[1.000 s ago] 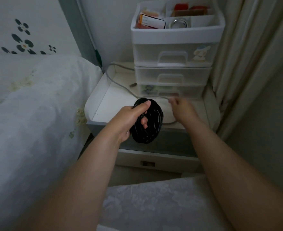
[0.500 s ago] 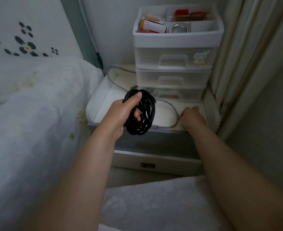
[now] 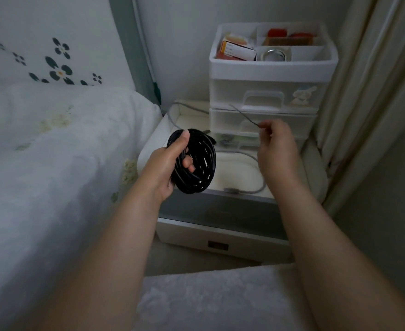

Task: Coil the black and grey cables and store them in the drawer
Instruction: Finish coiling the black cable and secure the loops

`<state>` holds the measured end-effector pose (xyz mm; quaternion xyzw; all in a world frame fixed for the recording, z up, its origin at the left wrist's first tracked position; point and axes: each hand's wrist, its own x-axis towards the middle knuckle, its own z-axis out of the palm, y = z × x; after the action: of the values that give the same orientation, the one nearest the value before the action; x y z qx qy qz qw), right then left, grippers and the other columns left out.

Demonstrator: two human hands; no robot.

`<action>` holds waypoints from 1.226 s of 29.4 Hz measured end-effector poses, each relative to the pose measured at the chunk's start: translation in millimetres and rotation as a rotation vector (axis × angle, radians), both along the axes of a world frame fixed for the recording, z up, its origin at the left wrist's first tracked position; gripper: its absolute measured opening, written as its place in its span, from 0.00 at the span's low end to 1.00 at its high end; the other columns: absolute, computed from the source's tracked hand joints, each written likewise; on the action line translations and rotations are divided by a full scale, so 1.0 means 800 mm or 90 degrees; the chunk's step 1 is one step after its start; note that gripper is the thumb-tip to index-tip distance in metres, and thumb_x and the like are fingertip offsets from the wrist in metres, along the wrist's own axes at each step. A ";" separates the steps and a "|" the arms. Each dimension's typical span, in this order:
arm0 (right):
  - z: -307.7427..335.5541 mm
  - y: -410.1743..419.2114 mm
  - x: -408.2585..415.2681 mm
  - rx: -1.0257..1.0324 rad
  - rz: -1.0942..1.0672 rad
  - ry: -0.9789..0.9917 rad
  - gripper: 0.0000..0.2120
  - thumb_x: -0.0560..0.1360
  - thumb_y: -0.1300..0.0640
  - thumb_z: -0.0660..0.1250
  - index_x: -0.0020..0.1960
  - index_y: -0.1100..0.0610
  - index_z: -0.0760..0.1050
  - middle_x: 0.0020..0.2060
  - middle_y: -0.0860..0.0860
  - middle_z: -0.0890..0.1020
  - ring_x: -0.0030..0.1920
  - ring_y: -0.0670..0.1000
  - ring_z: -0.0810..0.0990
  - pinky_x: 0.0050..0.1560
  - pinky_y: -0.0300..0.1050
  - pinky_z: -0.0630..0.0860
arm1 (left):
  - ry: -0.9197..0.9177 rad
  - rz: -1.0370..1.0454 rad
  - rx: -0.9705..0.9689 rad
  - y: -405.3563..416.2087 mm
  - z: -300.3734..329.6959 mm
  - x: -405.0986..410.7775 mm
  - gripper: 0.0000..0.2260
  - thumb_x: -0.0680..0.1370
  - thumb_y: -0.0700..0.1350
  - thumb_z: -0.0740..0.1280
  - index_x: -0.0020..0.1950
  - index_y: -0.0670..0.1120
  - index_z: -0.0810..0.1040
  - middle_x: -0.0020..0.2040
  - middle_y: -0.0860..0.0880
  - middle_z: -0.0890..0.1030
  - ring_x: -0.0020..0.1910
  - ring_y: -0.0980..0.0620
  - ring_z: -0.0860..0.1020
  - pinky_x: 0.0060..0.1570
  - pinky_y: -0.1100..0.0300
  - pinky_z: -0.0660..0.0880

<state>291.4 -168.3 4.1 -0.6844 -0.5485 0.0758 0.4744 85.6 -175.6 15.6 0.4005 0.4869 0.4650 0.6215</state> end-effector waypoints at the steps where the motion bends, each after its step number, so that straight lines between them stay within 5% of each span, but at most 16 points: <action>1: 0.009 -0.008 -0.012 0.043 0.067 0.113 0.05 0.79 0.57 0.60 0.54 0.51 0.73 0.49 0.47 0.76 0.47 0.46 0.76 0.49 0.45 0.77 | -0.008 0.010 0.000 0.001 0.001 -0.004 0.19 0.70 0.62 0.69 0.40 0.46 0.75 0.25 0.51 0.71 0.28 0.53 0.72 0.40 0.58 0.73; 4: 0.032 -0.031 -0.044 0.122 0.213 0.388 0.04 0.78 0.61 0.62 0.48 0.54 0.73 0.42 0.49 0.79 0.41 0.46 0.79 0.46 0.41 0.79 | 0.013 0.047 0.020 0.004 -0.001 -0.018 0.19 0.66 0.59 0.72 0.41 0.44 0.77 0.24 0.51 0.72 0.28 0.53 0.73 0.42 0.57 0.73; 6: 0.038 -0.034 -0.060 0.126 0.264 0.471 0.03 0.78 0.64 0.62 0.48 0.58 0.73 0.41 0.52 0.81 0.40 0.47 0.81 0.45 0.41 0.80 | 0.056 0.075 0.043 0.005 -0.003 -0.027 0.11 0.72 0.49 0.73 0.36 0.44 0.76 0.24 0.52 0.72 0.28 0.53 0.73 0.45 0.55 0.73; 9: 0.039 -0.028 -0.079 0.092 0.307 0.523 0.03 0.77 0.65 0.63 0.47 0.59 0.73 0.40 0.54 0.83 0.40 0.50 0.83 0.42 0.42 0.80 | 0.074 0.133 0.076 0.008 -0.007 -0.040 0.13 0.75 0.39 0.67 0.30 0.45 0.73 0.23 0.52 0.72 0.28 0.53 0.73 0.50 0.51 0.72; 16: 0.034 -0.024 -0.112 0.038 0.345 0.499 0.06 0.76 0.66 0.65 0.43 0.58 0.71 0.39 0.55 0.84 0.40 0.49 0.84 0.42 0.41 0.80 | 0.001 0.159 0.126 0.007 -0.003 -0.063 0.15 0.75 0.38 0.65 0.28 0.45 0.74 0.23 0.51 0.72 0.27 0.54 0.74 0.58 0.49 0.73; 21: 0.027 -0.020 -0.138 0.033 0.318 0.491 0.04 0.74 0.65 0.68 0.44 0.61 0.72 0.41 0.59 0.84 0.40 0.48 0.84 0.41 0.36 0.77 | -0.014 0.153 0.121 0.000 0.004 -0.066 0.13 0.76 0.38 0.64 0.31 0.43 0.74 0.23 0.51 0.72 0.27 0.54 0.74 0.54 0.51 0.74; 25: 0.026 -0.017 -0.139 0.022 0.276 0.476 0.05 0.74 0.63 0.69 0.44 0.61 0.73 0.42 0.61 0.84 0.43 0.52 0.84 0.51 0.46 0.80 | -0.004 0.172 0.128 -0.003 0.007 -0.079 0.12 0.76 0.38 0.64 0.32 0.43 0.73 0.23 0.51 0.72 0.28 0.54 0.73 0.53 0.53 0.76; 32: 0.021 -0.016 -0.163 0.020 0.291 0.403 0.06 0.73 0.61 0.71 0.40 0.55 0.74 0.41 0.58 0.83 0.45 0.54 0.83 0.52 0.48 0.80 | 0.058 0.144 0.178 -0.009 0.010 -0.094 0.08 0.76 0.36 0.64 0.36 0.41 0.74 0.24 0.50 0.72 0.27 0.54 0.73 0.49 0.53 0.77; 36: 0.014 -0.016 -0.182 0.045 0.254 0.309 0.08 0.72 0.58 0.72 0.37 0.49 0.75 0.44 0.47 0.77 0.44 0.42 0.75 0.48 0.30 0.71 | 0.119 0.128 0.209 -0.013 0.009 -0.093 0.09 0.75 0.36 0.64 0.33 0.41 0.74 0.24 0.49 0.73 0.28 0.52 0.74 0.50 0.48 0.76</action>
<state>146.0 -181.1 15.4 -0.5082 -0.5450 0.3094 0.5908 11.6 -185.7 23.0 0.4873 0.4976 0.5583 0.4508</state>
